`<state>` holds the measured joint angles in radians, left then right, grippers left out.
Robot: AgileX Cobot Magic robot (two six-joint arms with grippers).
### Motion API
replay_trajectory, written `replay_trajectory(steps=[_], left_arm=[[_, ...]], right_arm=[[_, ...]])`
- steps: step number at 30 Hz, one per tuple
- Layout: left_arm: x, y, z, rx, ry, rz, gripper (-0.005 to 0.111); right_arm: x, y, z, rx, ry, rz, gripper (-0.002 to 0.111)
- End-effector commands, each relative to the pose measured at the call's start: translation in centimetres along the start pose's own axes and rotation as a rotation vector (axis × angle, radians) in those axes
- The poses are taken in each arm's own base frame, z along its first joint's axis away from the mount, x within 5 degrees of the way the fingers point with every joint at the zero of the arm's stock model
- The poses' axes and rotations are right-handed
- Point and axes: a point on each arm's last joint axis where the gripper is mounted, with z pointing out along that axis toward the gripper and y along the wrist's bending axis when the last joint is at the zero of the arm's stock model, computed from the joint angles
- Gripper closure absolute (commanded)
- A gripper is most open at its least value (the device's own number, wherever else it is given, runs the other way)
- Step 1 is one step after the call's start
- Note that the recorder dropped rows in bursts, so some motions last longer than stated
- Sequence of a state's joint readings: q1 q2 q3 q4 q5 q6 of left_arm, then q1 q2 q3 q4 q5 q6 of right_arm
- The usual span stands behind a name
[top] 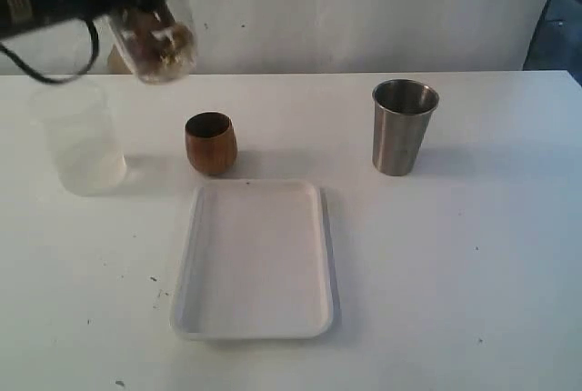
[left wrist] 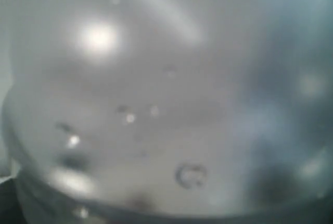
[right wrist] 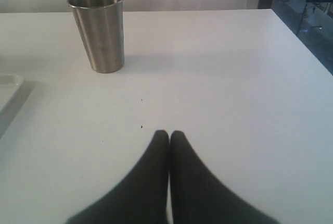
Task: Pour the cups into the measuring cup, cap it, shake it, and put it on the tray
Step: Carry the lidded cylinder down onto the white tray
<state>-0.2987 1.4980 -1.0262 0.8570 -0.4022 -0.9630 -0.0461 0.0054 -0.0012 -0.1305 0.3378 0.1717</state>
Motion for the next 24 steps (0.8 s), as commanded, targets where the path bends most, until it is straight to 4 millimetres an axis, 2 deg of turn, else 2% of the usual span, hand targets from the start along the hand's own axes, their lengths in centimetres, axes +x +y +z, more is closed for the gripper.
replay_trajectory(steps=[1,3,7,11,19,24], left_arm=[[4.0,-4.2,-1.0,0.274,-0.004,0.061,0.107],[6.2,-5.8,-1.4,0.347,0.024,0.137,0.107],[9.6,-7.6,-1.5,0.403,0.08,0.256,0.107],[12.2,-7.3,-0.6,0.34,0.1,0.196,0.107],[16.0,-6.8,1.0,0.359,-0.035,0.093,0.107],[18.5,-6.2,1.7,0.338,0.009,0.136,0.107]], right_arm=[[0.0,0.0,0.0,-0.006,-0.006,0.002,0.108],[0.0,0.0,0.0,-0.006,-0.006,0.002,0.108],[0.0,0.0,0.0,-0.006,-0.006,0.002,0.108],[0.0,0.0,0.0,-0.006,-0.006,0.002,0.108],[0.0,0.0,0.0,-0.006,-0.006,0.002,0.108],[0.0,0.0,0.0,-0.006,-0.006,0.002,0.108]])
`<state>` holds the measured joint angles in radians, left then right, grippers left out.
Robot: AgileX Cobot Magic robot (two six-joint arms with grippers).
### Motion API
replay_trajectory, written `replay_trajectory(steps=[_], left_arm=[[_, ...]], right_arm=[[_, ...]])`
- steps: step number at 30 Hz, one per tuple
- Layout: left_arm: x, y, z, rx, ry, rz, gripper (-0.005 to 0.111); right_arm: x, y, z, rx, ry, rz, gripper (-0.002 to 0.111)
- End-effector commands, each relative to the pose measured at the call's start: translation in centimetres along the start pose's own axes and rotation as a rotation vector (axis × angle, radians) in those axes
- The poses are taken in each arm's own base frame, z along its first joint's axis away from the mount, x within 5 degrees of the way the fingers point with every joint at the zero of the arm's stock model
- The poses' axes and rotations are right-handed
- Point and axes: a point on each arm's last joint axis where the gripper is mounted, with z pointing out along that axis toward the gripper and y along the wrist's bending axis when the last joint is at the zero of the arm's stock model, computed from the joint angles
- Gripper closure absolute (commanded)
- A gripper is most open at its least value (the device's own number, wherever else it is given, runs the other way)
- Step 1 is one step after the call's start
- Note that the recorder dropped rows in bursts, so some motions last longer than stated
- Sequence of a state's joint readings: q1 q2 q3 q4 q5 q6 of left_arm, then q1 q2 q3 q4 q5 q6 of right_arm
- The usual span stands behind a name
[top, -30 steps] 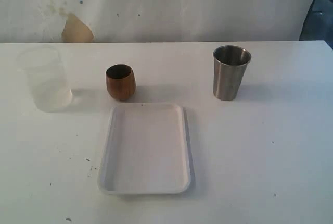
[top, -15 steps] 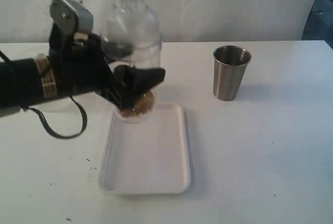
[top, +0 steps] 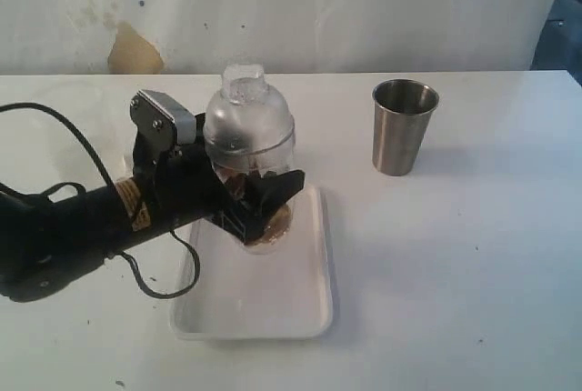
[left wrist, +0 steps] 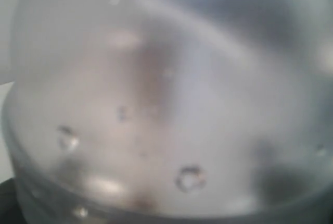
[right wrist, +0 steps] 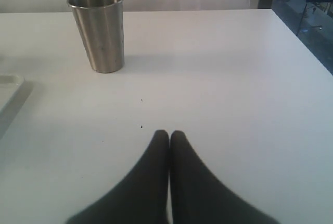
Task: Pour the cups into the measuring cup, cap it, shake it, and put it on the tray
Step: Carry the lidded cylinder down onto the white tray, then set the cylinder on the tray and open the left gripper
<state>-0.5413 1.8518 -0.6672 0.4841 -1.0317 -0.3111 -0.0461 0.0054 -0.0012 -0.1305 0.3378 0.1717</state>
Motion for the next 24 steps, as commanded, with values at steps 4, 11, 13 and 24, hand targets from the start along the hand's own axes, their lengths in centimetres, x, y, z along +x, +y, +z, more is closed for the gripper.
replay_trajectory(steps=[4,11,13,24], left_arm=[[1.26,0.06,0.52,0.003,-0.073,0.055,0.107],[1.69,0.31,0.6,-0.018,-0.069,0.043,0.073],[1.65,0.3,0.6,-0.017,-0.073,0.043,0.048],[1.38,0.33,0.57,-0.023,-0.093,0.038,0.002]], right_arm=[[0.0,0.03,-0.03,-0.006,-0.006,0.002,0.108],[0.0,0.03,-0.03,-0.006,-0.006,0.002,0.108],[0.0,0.03,-0.03,-0.006,-0.006,0.002,0.108],[0.0,0.03,-0.03,-0.006,-0.006,0.002,0.108]])
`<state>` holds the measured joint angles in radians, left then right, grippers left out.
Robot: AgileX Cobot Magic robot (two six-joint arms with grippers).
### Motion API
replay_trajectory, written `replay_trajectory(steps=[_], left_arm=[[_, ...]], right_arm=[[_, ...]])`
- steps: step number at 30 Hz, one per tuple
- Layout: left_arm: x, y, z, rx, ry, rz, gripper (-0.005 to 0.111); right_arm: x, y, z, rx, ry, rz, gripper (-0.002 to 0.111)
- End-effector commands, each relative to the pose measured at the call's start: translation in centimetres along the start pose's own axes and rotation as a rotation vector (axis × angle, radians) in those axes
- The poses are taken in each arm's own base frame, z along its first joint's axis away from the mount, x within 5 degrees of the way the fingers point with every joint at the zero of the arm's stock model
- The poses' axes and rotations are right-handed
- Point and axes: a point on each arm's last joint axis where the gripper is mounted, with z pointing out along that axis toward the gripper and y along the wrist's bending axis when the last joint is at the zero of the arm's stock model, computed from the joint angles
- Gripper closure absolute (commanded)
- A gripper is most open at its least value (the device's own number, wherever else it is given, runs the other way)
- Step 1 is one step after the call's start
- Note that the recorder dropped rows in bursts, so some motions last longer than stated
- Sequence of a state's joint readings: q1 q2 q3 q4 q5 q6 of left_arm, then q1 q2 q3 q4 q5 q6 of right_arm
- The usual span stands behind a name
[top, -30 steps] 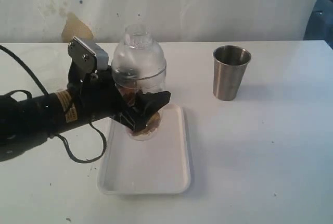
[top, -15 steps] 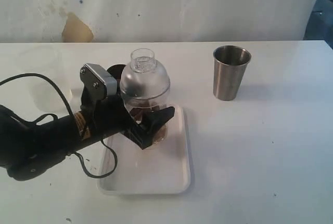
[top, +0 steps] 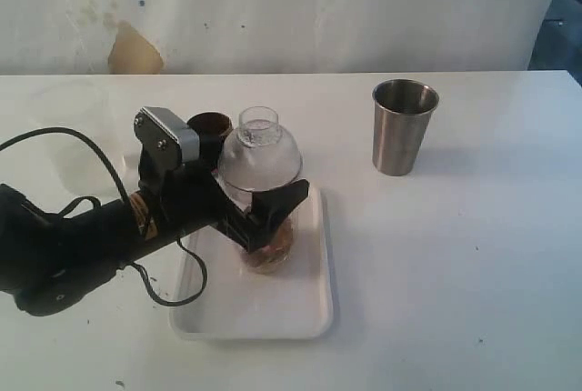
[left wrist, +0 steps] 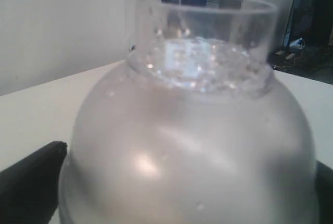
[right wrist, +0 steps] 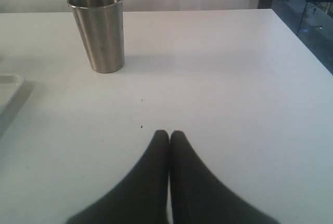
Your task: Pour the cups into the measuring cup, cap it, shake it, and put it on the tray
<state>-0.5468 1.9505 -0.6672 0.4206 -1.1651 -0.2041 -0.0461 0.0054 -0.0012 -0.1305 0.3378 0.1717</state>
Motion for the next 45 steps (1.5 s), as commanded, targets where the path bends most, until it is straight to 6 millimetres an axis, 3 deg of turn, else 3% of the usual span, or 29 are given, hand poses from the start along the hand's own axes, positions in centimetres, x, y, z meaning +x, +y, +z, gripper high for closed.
replay_trajectory(steps=[1,7,11,17,20,23,27,30,37,45], left_arm=[[-0.8,-0.1,-0.1,-0.002,-0.056,-0.001,0.002],[-2.7,0.0,-0.4,-0.024,-0.123,0.013,0.002],[-5.1,0.2,-0.9,-0.079,-0.198,0.026,0.002],[-10.5,-0.6,-2.8,-0.074,-0.36,0.081,0.007],[-13.9,-1.3,-4.5,-0.082,-0.47,0.108,0.026],[-17.1,-2.0,-6.6,-0.104,-0.556,0.129,0.058],[-19.9,-2.9,-9.4,-0.147,-0.528,0.157,0.106],[-21.6,-3.7,-11.9,-0.186,-0.471,0.185,0.106],[-22.9,-5.2,-18.8,-0.325,-0.254,0.106,0.106],[-20.5,-6.8,-27.0,-0.494,0.027,0.04,0.106]], right_arm=[[0.0,0.0,0.0,-0.006,-0.006,0.002,0.108],[0.0,0.0,0.0,-0.006,-0.006,0.002,0.108],[0.0,0.0,0.0,-0.006,-0.006,0.002,0.108],[0.0,0.0,0.0,-0.006,-0.006,0.002,0.108],[0.0,0.0,0.0,-0.006,-0.006,0.002,0.108],[0.0,0.0,0.0,-0.006,-0.006,0.002,0.108],[0.0,0.0,0.0,-0.006,-0.006,0.002,0.108],[0.0,0.0,0.0,-0.006,-0.006,0.002,0.108],[0.0,0.0,0.0,-0.006,-0.006,0.002,0.108],[0.0,0.0,0.0,-0.006,-0.006,0.002,0.108]])
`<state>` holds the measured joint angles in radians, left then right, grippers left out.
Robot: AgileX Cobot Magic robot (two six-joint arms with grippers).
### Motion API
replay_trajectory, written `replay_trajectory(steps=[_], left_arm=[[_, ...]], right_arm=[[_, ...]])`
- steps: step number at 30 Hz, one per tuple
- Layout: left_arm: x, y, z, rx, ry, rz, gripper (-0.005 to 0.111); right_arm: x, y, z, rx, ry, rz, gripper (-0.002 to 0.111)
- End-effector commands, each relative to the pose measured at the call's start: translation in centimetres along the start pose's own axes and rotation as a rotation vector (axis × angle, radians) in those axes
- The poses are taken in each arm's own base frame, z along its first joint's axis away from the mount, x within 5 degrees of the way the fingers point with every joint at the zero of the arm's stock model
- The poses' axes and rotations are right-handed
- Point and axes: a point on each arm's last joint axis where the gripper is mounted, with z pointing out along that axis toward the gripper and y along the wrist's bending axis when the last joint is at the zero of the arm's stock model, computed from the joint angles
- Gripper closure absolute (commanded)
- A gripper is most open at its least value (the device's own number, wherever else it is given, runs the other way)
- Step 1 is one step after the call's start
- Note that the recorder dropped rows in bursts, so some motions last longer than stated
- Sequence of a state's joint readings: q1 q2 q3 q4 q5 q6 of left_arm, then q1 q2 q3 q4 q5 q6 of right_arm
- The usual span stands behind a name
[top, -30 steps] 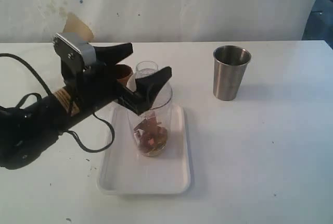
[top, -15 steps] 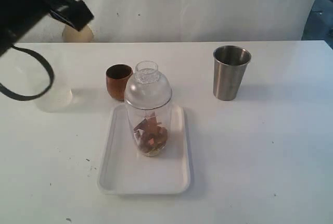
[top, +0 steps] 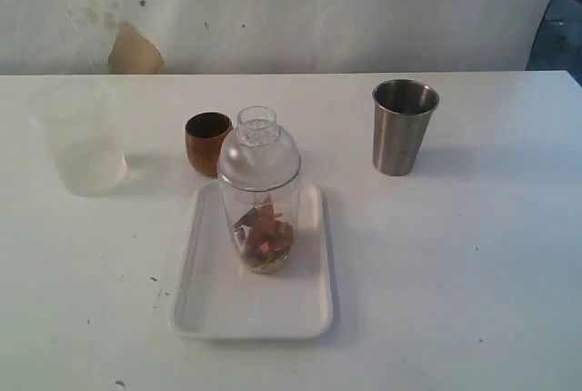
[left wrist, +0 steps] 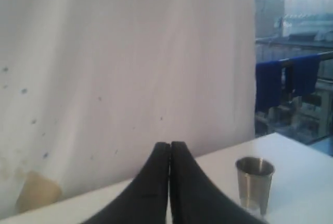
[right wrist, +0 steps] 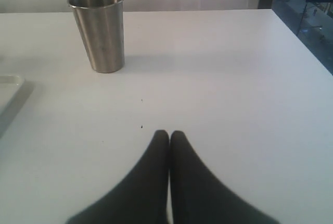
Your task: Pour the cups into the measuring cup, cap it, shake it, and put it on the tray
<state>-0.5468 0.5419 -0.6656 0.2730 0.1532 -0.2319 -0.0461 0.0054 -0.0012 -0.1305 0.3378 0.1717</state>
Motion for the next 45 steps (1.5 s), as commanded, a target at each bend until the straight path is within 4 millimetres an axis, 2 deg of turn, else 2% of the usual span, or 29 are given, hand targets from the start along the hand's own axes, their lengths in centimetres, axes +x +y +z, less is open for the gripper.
replay_trajectory(steps=[1,5,8,21,26,35,41,45], left_arm=[[2.7,0.8,-4.8,-0.069,0.178,-0.024,0.106],[6.6,0.0,-8.1,0.008,0.107,-0.116,0.106],[7.3,-0.2,-9.2,0.034,-0.03,-0.17,0.106],[7.3,-0.2,-9.2,0.038,-0.034,-0.178,0.106],[8.2,0.1,-8.9,-0.067,-0.01,-0.152,0.106],[11.2,1.2,-8.3,-0.432,0.057,-0.204,0.106],[14.2,1.7,-7.9,-0.522,0.136,-0.22,0.106],[16.5,2.1,-7.8,-0.526,0.26,-0.029,0.106]], right_arm=[[0.0,0.0,0.0,-0.006,-0.006,0.002,0.108],[0.0,0.0,0.0,-0.006,-0.006,0.002,0.108],[0.0,0.0,0.0,-0.006,-0.006,0.002,0.108],[0.0,0.0,0.0,-0.006,-0.006,0.002,0.108],[0.0,0.0,0.0,-0.006,-0.006,0.002,0.108],[0.0,0.0,0.0,-0.006,-0.006,0.002,0.108],[0.0,0.0,0.0,-0.006,-0.006,0.002,0.108],[0.0,0.0,0.0,-0.006,-0.006,0.002,0.108]])
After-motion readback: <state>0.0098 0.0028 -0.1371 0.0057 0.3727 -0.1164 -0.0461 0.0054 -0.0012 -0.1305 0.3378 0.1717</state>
